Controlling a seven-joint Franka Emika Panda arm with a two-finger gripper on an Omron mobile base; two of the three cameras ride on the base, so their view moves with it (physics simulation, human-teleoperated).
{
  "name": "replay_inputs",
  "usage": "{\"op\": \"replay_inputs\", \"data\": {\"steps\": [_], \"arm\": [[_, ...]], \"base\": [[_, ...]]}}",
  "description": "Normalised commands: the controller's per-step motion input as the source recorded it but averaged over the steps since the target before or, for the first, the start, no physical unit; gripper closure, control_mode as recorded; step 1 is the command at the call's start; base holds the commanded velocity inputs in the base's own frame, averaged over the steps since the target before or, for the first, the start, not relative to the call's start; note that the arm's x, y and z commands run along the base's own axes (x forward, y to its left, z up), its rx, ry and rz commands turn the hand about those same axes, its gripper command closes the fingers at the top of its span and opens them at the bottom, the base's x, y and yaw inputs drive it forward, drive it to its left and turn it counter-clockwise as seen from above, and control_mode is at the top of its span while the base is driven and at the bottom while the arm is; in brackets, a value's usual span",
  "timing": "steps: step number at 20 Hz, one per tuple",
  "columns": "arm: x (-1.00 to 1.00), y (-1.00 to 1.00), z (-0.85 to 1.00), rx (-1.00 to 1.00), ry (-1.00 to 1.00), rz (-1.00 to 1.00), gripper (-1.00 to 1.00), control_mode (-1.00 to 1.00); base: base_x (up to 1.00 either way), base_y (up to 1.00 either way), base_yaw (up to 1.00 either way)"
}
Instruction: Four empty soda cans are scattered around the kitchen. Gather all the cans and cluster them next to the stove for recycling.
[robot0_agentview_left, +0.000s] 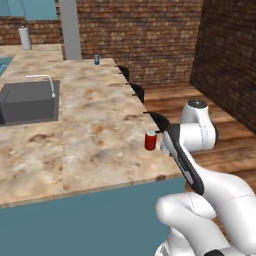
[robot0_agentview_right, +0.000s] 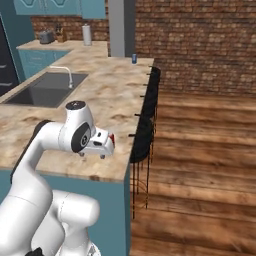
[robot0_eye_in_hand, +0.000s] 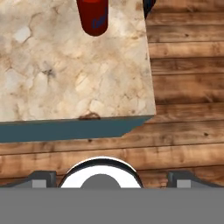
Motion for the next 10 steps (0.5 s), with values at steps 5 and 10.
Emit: {"op": "replay_inputs", "data": {"steps": [5, 10], "arm": [[0.11, 0.00, 0.00, 0.00, 0.01, 0.00, -1.00, -1.00], [0.51, 0.02, 0.00, 0.00, 0.08, 0.00, -1.00, -1.00]], "base": [[0.50, 0.00, 0.00], [0.00, 0.00, 0.00]]}}
